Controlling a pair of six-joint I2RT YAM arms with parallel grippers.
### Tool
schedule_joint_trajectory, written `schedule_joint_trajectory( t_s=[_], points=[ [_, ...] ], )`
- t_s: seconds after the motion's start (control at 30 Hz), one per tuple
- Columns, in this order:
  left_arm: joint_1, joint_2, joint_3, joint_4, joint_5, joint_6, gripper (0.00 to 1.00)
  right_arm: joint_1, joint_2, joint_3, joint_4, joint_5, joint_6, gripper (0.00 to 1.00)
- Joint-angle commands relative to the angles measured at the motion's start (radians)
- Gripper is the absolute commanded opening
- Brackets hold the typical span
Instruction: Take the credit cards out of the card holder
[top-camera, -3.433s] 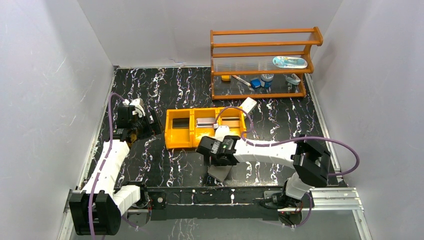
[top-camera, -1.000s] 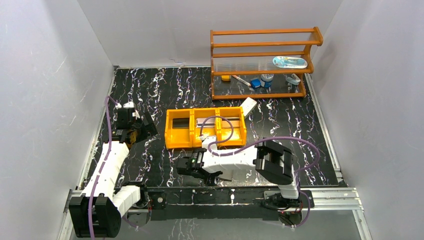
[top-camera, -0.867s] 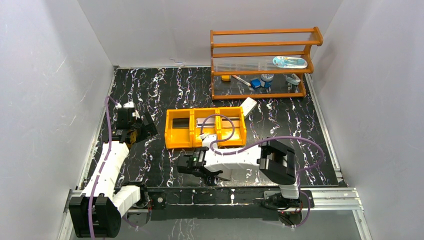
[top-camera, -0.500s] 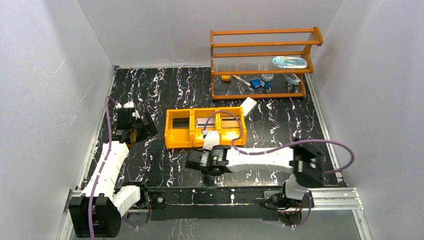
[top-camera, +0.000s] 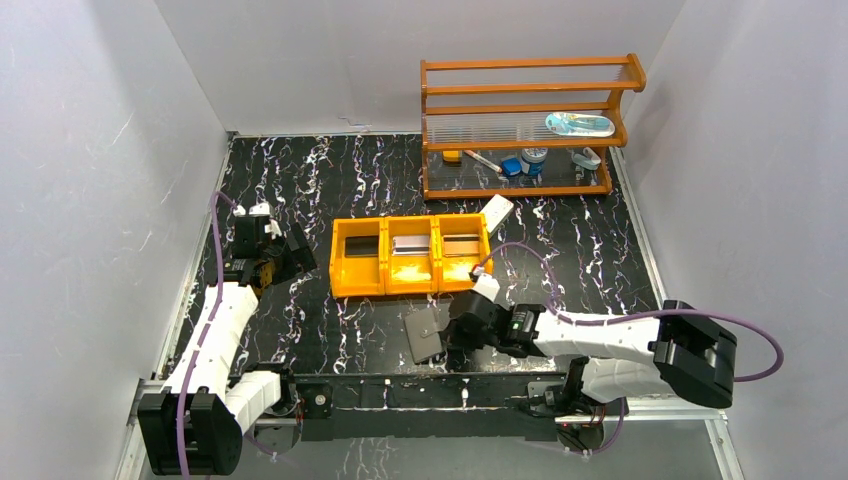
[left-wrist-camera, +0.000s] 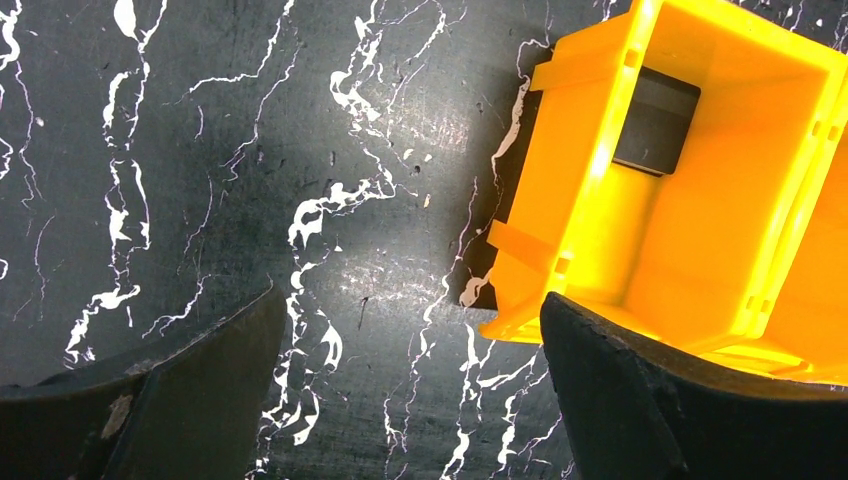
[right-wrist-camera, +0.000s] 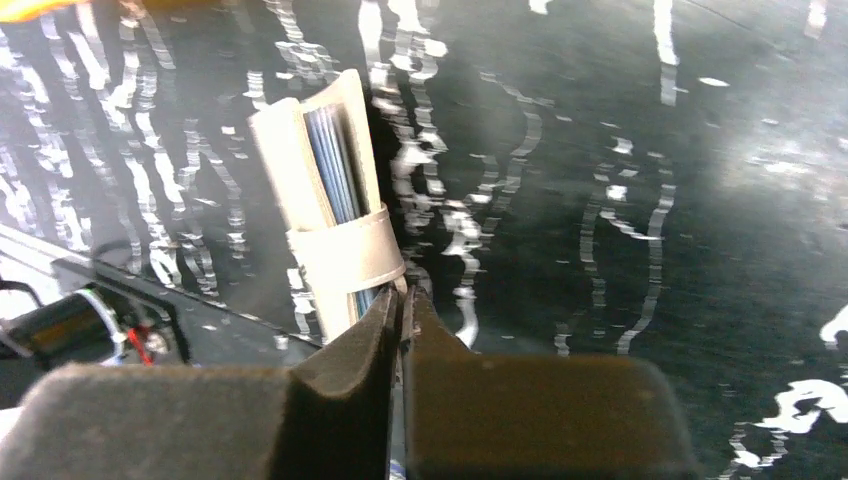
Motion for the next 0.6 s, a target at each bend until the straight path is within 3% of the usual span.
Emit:
schedule_joint_trajectory(
  t_s=[0.0,0.07,0.13,0.37,0.57],
  points=[
    [0.001,-0.01,0.012,0.01,0.068,0.027,0.98,-0.034,-0.055,-0.093,0.079,-0.055,0.07,0.2],
    [0.002,-0.013,0.01,0.018,0.102,0.037,0.98,-0.044,-0.083,-0.104,0.02,-0.019,0.08,0.38],
    [0.001,-0.018,0.006,0.027,0.136,0.045,0.98,-0.052,-0.115,-0.096,-0.048,0.022,0.069,0.48],
    [0.002,-0.039,-0.014,0.074,0.289,0.077,0.98,-0.053,-0.165,0.029,-0.204,0.125,-0.074,0.62],
    [0.001,-0.026,-0.032,0.111,0.381,0.082,0.95,-0.063,-0.035,0.18,-0.269,0.158,-0.2,0.63]
  ],
)
